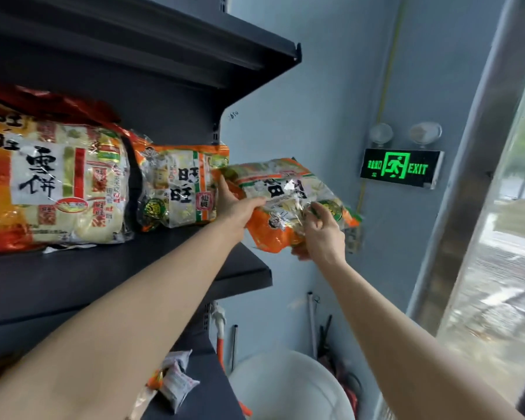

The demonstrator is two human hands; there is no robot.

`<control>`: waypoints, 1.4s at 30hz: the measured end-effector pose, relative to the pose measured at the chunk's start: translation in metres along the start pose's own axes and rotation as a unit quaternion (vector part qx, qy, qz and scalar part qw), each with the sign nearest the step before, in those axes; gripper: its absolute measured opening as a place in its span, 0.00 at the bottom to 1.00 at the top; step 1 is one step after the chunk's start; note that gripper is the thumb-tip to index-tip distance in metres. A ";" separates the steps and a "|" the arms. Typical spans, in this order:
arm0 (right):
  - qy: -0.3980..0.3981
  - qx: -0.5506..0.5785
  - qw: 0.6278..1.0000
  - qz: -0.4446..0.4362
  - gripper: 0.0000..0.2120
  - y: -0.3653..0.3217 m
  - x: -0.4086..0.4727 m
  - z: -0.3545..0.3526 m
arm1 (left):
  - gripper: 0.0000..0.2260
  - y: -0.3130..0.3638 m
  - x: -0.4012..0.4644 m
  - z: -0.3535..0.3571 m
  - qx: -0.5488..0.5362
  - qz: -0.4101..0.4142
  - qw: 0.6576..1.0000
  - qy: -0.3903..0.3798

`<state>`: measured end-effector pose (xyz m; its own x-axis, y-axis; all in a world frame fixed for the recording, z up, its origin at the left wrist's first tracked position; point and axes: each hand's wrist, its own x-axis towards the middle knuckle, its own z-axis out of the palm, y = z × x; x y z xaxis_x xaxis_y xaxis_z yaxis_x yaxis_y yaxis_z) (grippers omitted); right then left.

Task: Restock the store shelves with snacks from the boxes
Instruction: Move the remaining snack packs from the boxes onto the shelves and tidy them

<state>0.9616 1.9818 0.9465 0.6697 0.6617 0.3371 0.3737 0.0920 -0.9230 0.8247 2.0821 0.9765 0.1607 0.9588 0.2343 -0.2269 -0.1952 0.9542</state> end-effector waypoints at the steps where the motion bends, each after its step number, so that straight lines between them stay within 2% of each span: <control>1: -0.018 -0.117 0.993 -0.016 0.12 0.001 -0.002 -0.006 | 0.54 0.005 -0.004 -0.005 0.014 0.023 1.000 -0.005; 3: 0.014 -0.310 0.948 -0.070 0.14 0.000 0.000 -0.015 | 0.52 0.015 -0.010 -0.014 0.065 0.069 0.995 -0.019; 4: 0.041 -0.348 0.932 -0.094 0.15 -0.004 0.004 -0.018 | 0.51 0.020 -0.013 -0.018 0.088 0.094 0.991 -0.032; 7: 0.064 -0.324 0.934 -0.137 0.15 -0.028 0.029 -0.031 | 0.48 0.036 -0.016 -0.035 0.133 0.140 0.978 -0.074; 11: -0.009 -0.279 0.935 -0.220 0.30 -0.066 0.060 -0.030 | 0.42 0.065 -0.017 -0.059 0.201 0.174 0.956 -0.124; 14: -0.063 -0.269 0.927 -0.253 0.36 -0.093 0.072 -0.018 | 0.39 0.086 -0.012 -0.079 0.251 0.184 0.938 -0.153; 19: -0.250 -0.211 0.924 -0.197 0.41 -0.112 0.076 0.001 | 0.34 0.114 -0.011 -0.098 0.373 0.213 0.890 -0.150; 20: -0.266 -0.184 0.928 -0.184 0.40 -0.110 0.078 0.006 | 0.33 0.118 -0.010 -0.099 0.403 0.227 0.875 -0.141; 23: -0.284 -0.083 0.943 -0.152 0.26 -0.100 0.081 0.021 | 0.29 0.121 -0.007 -0.098 0.466 0.291 0.833 -0.071; 26: -0.268 0.029 0.957 -0.107 0.17 -0.087 0.082 0.042 | 0.24 0.114 -0.002 -0.100 0.535 0.372 0.757 0.054; 28: -0.246 0.111 0.960 -0.078 0.15 -0.078 0.086 0.059 | 0.26 0.105 0.000 -0.104 0.544 0.395 0.730 0.121; 30: -0.219 0.183 0.957 -0.048 0.17 -0.070 0.090 0.074 | 0.31 0.090 -0.001 -0.111 0.559 0.380 0.726 0.129; 33: -0.196 0.240 0.950 -0.025 0.17 -0.058 0.094 0.097 | 0.41 0.061 -0.002 -0.121 0.624 0.289 0.723 0.069; 35: -0.209 0.261 0.942 -0.003 0.16 -0.047 0.095 0.114 | 0.46 0.039 -0.002 -0.128 0.673 0.235 0.699 0.049; 37: -0.257 0.277 0.926 0.016 0.16 -0.034 0.095 0.135 | 0.47 0.021 -0.001 -0.135 0.699 0.184 0.689 0.051; 40: -0.336 0.228 0.914 0.007 0.15 -0.011 0.098 0.163 | 0.45 0.005 0.002 -0.146 0.721 0.105 0.684 0.044; 42: -0.319 0.132 0.937 -0.061 0.21 0.001 0.106 0.176 | 0.42 -0.001 0.004 -0.150 0.732 0.079 0.675 0.033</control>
<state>0.9197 2.1828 0.9487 0.0818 0.9366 0.3408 0.1938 0.3205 -0.9272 0.6819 2.1172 0.9490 0.1905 0.8999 0.3923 0.9656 -0.2438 0.0903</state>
